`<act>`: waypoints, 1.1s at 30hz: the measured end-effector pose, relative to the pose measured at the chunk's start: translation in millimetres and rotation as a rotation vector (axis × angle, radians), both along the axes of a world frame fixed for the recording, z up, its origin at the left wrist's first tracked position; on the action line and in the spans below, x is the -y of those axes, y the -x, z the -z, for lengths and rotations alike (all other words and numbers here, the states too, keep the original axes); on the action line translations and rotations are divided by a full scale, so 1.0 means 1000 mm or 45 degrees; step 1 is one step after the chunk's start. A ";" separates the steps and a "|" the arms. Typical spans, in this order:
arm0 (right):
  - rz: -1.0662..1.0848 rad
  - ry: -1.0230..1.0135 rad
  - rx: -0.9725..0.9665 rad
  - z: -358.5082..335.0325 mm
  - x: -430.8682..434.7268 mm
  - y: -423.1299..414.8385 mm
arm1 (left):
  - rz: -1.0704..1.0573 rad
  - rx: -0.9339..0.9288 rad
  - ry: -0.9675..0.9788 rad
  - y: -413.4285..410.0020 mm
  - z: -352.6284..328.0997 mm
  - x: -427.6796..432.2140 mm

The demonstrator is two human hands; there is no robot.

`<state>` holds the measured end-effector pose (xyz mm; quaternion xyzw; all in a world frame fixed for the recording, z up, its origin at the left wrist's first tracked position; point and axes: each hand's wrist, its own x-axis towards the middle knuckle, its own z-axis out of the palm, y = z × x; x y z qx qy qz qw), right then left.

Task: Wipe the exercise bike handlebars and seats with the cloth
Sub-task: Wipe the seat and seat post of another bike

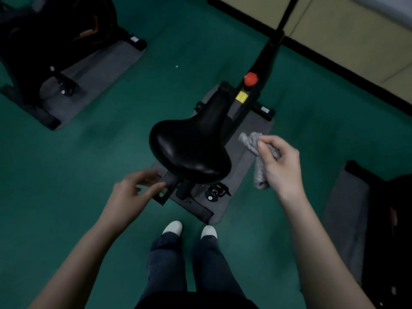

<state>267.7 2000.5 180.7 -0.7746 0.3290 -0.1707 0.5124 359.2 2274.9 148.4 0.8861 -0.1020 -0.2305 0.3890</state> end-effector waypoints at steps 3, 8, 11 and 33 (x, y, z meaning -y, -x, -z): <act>0.175 -0.023 -0.002 -0.012 -0.007 0.029 | 0.094 0.123 0.005 -0.019 -0.015 -0.005; 0.446 -0.026 0.000 -0.025 -0.033 0.086 | 0.356 0.344 0.037 -0.053 -0.043 0.005; 0.604 0.016 0.009 -0.030 -0.051 0.118 | 0.554 0.453 0.017 -0.069 -0.056 0.021; 1.575 0.039 0.113 -0.052 -0.088 0.476 | 1.677 0.483 -0.122 0.235 -0.082 0.223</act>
